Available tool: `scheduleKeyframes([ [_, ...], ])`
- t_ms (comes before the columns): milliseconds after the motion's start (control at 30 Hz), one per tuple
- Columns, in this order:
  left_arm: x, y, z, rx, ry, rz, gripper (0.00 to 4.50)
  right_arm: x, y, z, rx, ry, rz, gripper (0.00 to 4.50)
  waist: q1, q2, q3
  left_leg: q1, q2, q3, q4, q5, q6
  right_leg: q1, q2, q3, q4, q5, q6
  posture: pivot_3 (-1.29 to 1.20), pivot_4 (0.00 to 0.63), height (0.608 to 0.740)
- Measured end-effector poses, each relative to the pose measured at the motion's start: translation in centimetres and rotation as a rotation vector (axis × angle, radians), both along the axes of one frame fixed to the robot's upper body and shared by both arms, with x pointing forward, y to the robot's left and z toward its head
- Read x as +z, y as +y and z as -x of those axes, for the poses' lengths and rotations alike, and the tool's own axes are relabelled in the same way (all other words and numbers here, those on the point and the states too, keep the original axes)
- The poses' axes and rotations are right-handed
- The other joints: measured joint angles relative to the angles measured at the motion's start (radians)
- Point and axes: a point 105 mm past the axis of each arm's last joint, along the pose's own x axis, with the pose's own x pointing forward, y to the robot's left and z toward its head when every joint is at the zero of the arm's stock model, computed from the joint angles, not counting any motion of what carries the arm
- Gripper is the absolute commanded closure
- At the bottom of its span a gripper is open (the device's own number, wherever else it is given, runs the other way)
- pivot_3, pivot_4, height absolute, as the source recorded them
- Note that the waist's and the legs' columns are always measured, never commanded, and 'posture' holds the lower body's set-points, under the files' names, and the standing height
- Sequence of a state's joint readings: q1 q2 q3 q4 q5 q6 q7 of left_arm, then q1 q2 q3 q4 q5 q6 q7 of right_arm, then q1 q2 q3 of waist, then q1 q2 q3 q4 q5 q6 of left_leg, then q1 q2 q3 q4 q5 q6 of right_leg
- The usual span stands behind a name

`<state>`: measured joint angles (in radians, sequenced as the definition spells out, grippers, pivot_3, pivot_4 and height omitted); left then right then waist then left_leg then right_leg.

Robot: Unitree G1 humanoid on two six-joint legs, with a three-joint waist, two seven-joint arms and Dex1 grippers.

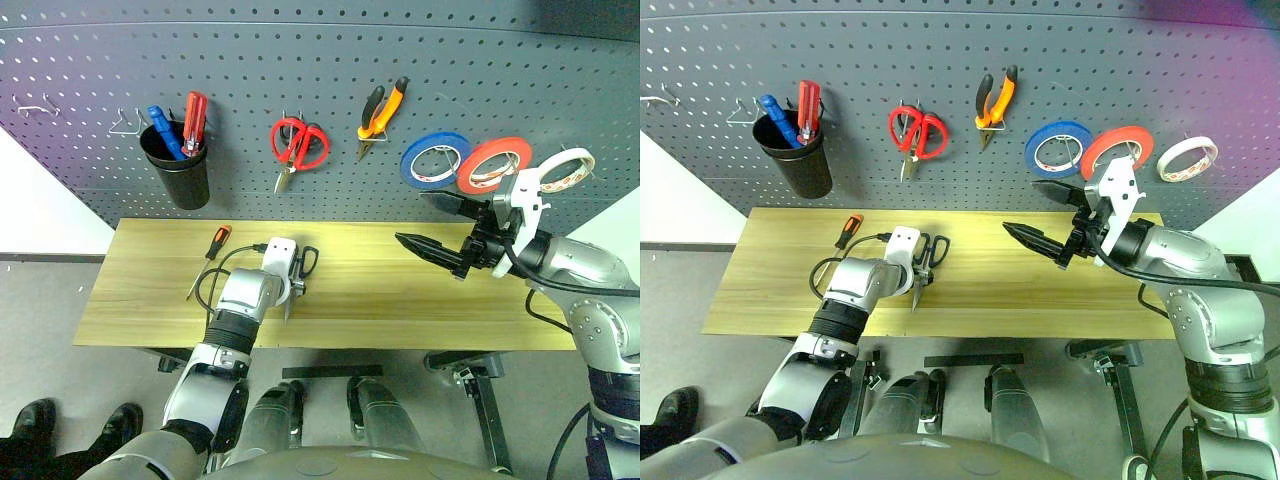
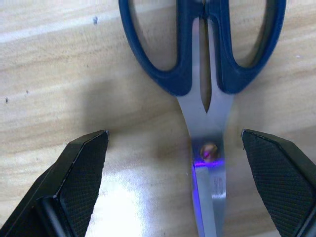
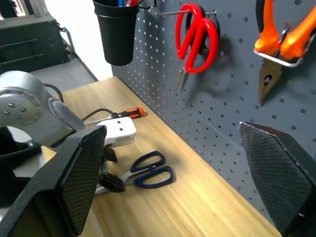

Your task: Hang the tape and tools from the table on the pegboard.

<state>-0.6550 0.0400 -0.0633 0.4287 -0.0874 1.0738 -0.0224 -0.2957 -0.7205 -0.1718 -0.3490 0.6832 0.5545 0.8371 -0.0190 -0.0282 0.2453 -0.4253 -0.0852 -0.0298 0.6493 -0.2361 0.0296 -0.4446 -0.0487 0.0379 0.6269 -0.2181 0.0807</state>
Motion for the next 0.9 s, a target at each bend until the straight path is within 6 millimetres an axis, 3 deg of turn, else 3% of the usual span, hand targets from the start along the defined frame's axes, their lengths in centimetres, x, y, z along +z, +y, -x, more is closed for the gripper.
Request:
scheduleKeyframes([
  [367,0.2,-0.6,-0.5,-0.013,-0.014,0.012,0.0,-1.3,-1.4,1.6,0.059,0.068,0.093,0.03,0.0,0.001,0.001,-0.001,0.0,0.0,0.0,-0.001,0.001,0.001,0.0,-0.001,-0.003,0.0,0.0,-0.16,0.285,0.74],
  [700,0.2,-0.8,-0.5,-0.019,-0.017,0.017,0.0,-1.4,-1.9,2.0,0.082,0.077,0.14,0.03,-0.001,0.001,0.001,-0.001,0.001,0.0,-0.001,-0.001,0.001,0.001,0.0,-0.001,-0.006,0.0,0.0,-0.16,0.281,0.74],
  [800,0.2,-0.8,-0.6,-0.01,-0.019,0.03,0.62,-1.4,-1.9,1.9,0.076,0.072,0.144,0.0,-0.001,0.001,0.001,-0.001,0.001,0.0,-0.001,-0.002,0.002,0.001,-0.001,-0.001,-0.007,0.001,0.001,-0.16,0.281,0.74],
  [900,0.2,-0.6,-0.6,0.007,-0.013,0.04,1.6,-1.3,-1.9,1.8,0.072,0.07,0.143,0.0,-0.001,0.001,0.001,-0.002,0.001,0.0,-0.001,-0.002,0.002,0.001,-0.001,-0.001,-0.008,0.001,0.001,-0.16,0.28,0.74],
])
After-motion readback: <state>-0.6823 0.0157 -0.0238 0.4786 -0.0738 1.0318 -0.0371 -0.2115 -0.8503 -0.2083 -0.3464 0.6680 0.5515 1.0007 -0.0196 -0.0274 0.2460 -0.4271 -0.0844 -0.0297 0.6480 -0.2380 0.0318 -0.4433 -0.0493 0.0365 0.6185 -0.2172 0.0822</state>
